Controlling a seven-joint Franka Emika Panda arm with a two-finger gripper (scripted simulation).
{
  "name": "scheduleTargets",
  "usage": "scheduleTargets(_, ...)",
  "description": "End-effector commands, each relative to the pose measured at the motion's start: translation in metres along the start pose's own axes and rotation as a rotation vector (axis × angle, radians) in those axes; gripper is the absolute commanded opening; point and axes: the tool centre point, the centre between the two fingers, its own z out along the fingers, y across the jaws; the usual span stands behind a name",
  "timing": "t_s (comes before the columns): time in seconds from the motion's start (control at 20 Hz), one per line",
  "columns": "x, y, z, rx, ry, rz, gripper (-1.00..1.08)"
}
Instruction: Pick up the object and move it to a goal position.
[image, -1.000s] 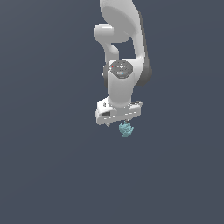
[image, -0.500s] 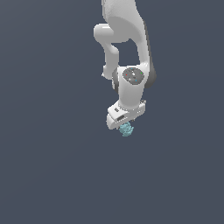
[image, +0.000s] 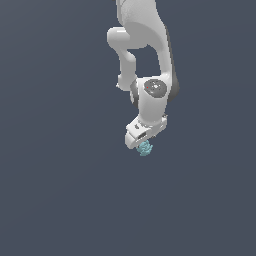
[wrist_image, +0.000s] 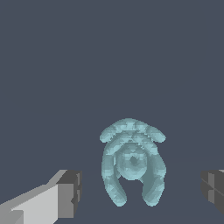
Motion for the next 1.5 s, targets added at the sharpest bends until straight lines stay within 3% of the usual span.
scheduleTargets(0.0, 0.000, 0.000, 0.003, 0.000, 0.000, 0.000, 1.00)
scheduleTargets(0.7, 0.000, 0.000, 0.050, 0.000, 0.000, -0.006, 1.00)
scheduleTargets(0.75, 0.000, 0.000, 0.050, 0.000, 0.000, -0.006, -1.00)
scheduleTargets(1.45, -0.001, -0.001, 0.046, -0.001, 0.001, -0.006, -1.00)
